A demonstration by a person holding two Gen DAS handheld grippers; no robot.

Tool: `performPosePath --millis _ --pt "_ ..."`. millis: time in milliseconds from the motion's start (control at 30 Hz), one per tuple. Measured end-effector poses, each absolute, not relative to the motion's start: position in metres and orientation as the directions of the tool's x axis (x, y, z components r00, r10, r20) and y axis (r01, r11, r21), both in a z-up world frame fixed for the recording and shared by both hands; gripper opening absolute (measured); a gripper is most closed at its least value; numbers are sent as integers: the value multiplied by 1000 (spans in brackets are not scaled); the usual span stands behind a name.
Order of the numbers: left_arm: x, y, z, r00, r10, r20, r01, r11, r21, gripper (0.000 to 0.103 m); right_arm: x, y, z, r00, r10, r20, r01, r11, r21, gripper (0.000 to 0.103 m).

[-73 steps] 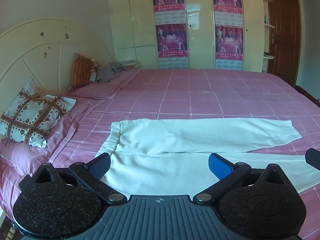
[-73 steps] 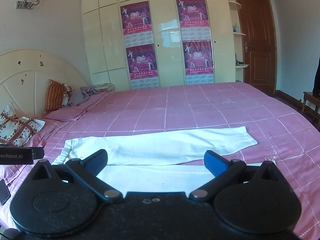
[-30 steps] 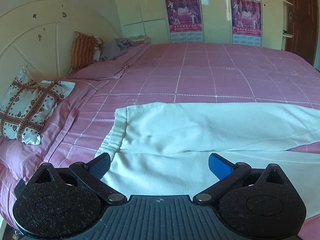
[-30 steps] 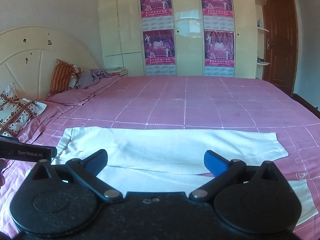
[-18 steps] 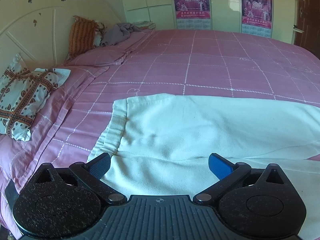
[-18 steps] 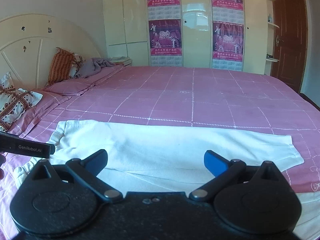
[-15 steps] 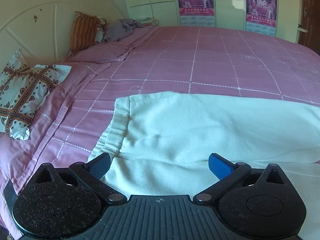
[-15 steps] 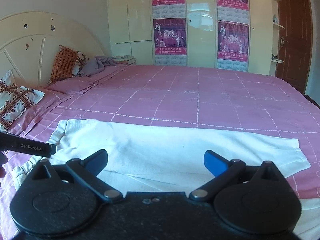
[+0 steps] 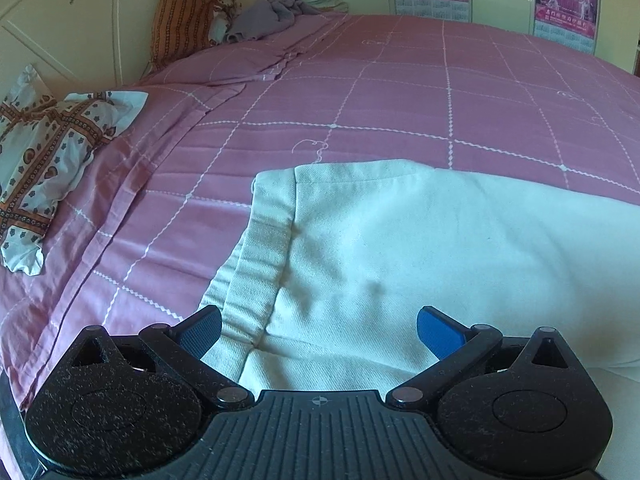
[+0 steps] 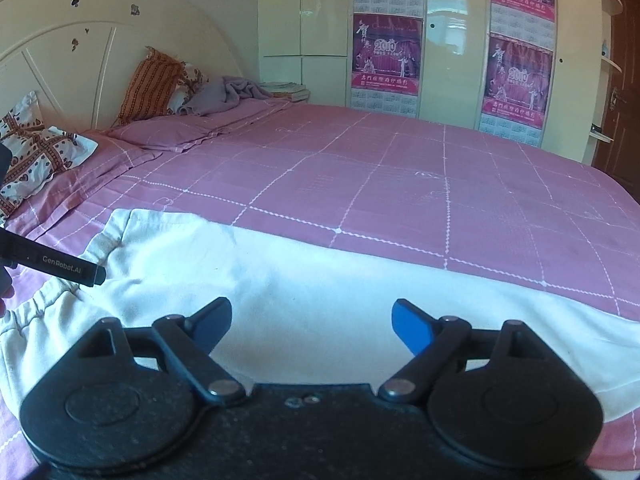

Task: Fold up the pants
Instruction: 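Move both grippers toward the waistband of the white trousers, then grasp the waistband with the left gripper while the right gripper grasps the trouser fabric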

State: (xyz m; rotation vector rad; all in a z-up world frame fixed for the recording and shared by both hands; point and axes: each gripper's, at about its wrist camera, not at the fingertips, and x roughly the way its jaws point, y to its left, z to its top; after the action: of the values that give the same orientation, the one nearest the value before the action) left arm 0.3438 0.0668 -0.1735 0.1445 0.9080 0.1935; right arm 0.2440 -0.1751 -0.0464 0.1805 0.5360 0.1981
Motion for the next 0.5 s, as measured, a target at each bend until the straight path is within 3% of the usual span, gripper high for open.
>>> performPosePath --millis 233,500 --pt "389 86 -201 558 270 -784 -151 963 224 103 304 -159 -63 806 272 -525 -236 962 137 88" --pt "436 111 -231 510 310 -803 -164 951 263 103 384 -159 -84 754 301 -584 -265 953 148 90"
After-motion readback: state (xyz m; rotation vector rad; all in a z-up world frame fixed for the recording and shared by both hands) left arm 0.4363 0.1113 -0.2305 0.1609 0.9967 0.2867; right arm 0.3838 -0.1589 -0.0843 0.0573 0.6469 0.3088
